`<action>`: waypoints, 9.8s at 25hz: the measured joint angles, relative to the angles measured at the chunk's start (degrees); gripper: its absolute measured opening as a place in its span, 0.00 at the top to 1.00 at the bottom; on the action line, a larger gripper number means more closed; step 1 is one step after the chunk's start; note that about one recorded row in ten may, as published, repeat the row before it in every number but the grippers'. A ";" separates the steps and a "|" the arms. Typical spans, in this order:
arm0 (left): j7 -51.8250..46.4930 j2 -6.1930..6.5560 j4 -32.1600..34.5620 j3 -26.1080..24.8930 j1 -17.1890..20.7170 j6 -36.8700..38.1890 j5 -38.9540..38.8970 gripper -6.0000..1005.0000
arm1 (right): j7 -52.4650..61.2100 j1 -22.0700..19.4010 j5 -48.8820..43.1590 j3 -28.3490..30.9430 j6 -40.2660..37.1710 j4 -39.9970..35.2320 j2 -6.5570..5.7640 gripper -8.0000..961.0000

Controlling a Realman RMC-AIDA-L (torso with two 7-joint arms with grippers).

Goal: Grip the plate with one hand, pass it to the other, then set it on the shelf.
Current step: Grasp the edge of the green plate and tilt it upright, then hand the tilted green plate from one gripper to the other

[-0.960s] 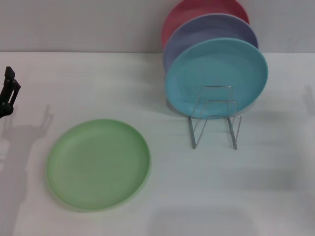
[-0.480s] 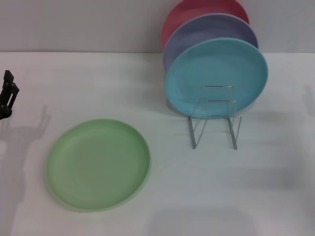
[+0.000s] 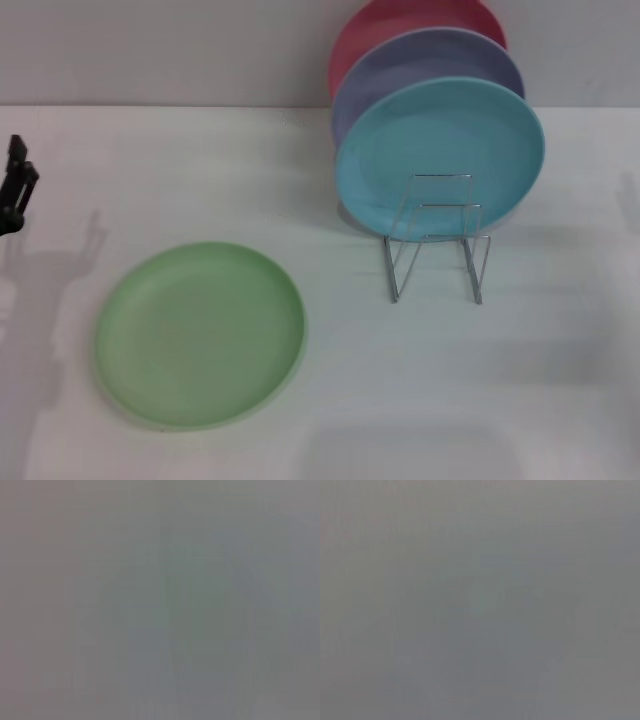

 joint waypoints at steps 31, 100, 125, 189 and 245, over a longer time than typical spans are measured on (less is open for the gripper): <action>36.59 0.03 -68.72 -59.30 17.86 -104.15 9.07 0.17 | 0.00 1.72 -0.01 1.39 0.96 -1.18 -0.36 0.21; -3.87 -0.19 -65.10 -66.39 -3.76 -162.54 48.25 0.45 | 0.23 5.30 0.16 12.07 4.86 -2.29 -3.79 0.22; -2.87 -0.07 -64.35 -66.39 -5.09 -163.16 49.91 0.88 | 0.23 5.73 0.16 12.07 5.66 -2.20 -3.86 0.21; 56.32 -0.37 -58.99 -59.09 16.94 -96.22 -13.69 0.96 | -1.19 5.69 -0.56 12.72 9.71 -2.46 -3.52 0.22; 3.09 -0.98 -23.93 -9.36 15.06 -12.56 18.76 0.96 | 1.82 -0.36 -0.64 -19.55 -7.09 -2.59 -1.41 0.22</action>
